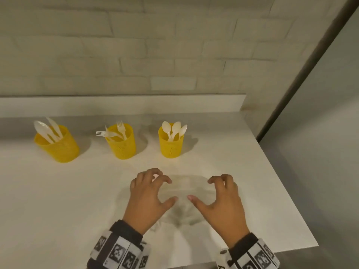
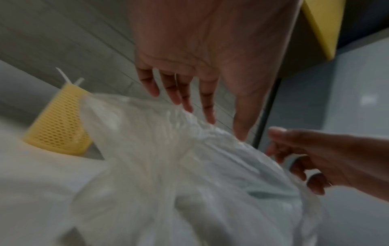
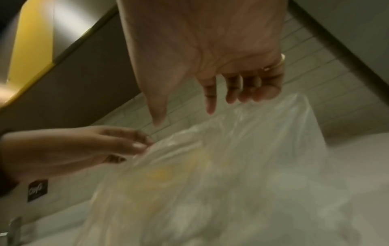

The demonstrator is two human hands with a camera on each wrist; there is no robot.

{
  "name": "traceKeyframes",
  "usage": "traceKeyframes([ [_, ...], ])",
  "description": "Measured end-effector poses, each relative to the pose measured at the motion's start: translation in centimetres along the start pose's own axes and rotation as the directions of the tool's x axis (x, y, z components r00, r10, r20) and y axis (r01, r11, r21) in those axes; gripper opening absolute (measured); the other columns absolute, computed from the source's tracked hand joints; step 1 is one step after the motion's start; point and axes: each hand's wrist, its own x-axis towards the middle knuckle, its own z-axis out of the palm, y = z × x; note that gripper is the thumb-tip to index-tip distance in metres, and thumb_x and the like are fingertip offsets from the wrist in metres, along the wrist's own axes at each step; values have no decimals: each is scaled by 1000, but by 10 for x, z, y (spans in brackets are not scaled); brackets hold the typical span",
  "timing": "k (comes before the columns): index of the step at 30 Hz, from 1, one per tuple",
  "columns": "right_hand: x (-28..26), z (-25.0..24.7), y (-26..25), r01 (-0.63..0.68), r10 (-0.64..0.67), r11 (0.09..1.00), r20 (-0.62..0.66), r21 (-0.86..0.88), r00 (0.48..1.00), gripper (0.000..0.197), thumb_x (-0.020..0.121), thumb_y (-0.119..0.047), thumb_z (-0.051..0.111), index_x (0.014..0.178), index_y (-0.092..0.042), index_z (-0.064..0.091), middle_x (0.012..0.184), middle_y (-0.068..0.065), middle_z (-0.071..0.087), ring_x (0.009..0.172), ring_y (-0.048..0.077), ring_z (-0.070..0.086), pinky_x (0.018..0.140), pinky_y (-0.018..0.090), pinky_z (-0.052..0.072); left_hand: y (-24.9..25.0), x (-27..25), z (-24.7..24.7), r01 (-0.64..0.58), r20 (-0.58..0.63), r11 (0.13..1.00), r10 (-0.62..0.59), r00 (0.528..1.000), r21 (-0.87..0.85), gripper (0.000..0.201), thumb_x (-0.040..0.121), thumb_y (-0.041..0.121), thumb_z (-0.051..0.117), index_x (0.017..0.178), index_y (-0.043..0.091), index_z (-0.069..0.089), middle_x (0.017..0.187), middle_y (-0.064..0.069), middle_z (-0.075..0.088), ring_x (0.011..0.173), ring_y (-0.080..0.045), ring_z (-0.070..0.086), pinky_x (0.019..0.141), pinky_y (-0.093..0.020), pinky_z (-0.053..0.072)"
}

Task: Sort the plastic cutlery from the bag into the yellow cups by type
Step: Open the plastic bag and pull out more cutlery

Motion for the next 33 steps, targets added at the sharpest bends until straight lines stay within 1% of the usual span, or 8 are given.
traceKeyframes([
  [4, 3, 28, 12, -19, 41, 992, 177, -122, 983, 54, 67, -54, 68, 104, -19, 50, 103, -1, 48, 88, 20, 51, 65, 30, 48, -11, 9, 11, -54, 166, 995, 40, 985, 83, 28, 67, 48, 68, 91, 37, 58, 99, 12, 57, 93, -13, 53, 76, -27, 33],
  [9, 18, 8, 13, -20, 19, 999, 29, 44, 999, 7, 85, -21, 63, 82, -19, 57, 75, -8, 50, 65, 11, 51, 54, 12, 33, -23, 24, -21, -29, -52, 998, 26, 998, -52, 15, 85, 28, 61, 77, 20, 70, 82, 4, 65, 72, -15, 56, 66, -29, 47],
  [12, 24, -14, 1, 35, -33, 999, -80, 31, 996, 18, 81, -38, 66, 75, -22, 60, 69, -10, 50, 63, 7, 50, 53, 13, 36, -22, 31, -43, -30, -206, 997, 15, 978, -69, 19, 87, 26, 59, 77, 17, 72, 79, -2, 65, 70, -21, 57, 65, -31, 46],
  [17, 24, -10, -44, -22, 22, 1000, 75, -2, 997, 59, 61, -75, 58, 92, -27, 49, 78, -15, 46, 64, 6, 50, 53, 21, 37, -10, 40, -46, -22, -15, 857, 17, 1000, -515, 50, 87, -5, 42, 84, 44, 50, 81, 7, 63, 76, -5, 61, 70, -16, 48],
  [20, 33, 23, -47, 20, 3, 984, 131, -179, 991, 52, 73, -54, 64, 107, -19, 45, 102, -4, 54, 78, 22, 59, 58, 29, 38, -7, 38, -37, -49, 84, 891, 97, 992, -452, 46, 79, 1, 41, 70, 41, 63, 83, 9, 52, 83, -5, 54, 73, -6, 38],
  [26, 52, 10, -18, -107, 123, 983, 107, -148, 987, 12, 84, -10, 56, 95, -7, 58, 103, 10, 56, 70, 27, 58, 60, 29, 42, -30, 40, -30, -87, 41, 994, 84, 996, 68, 41, 61, 30, 79, 46, 11, 47, 63, -5, 44, 55, -27, 51, 54, -30, 43],
  [30, 56, -9, -1, -293, 259, 931, 174, 216, 950, 10, 82, 0, 59, 77, -8, 63, 84, 6, 62, 75, 24, 60, 70, 33, 52, -54, 50, -35, -94, -55, 991, 99, 994, 95, 26, 57, -16, 65, 69, 7, 60, 79, -14, 52, 52, -24, 45, 49, -27, 36],
  [33, 53, -20, -2, -553, 347, 553, 430, 624, 833, 10, 83, 6, 59, 92, 2, 61, 91, 16, 65, 80, 29, 66, 75, 37, 59, -69, 45, -35, -51, -12, 967, 56, 998, 250, 69, 58, -16, 59, 115, 24, 62, 96, -13, 53, 68, -29, 50, 48, -34, 45],
])
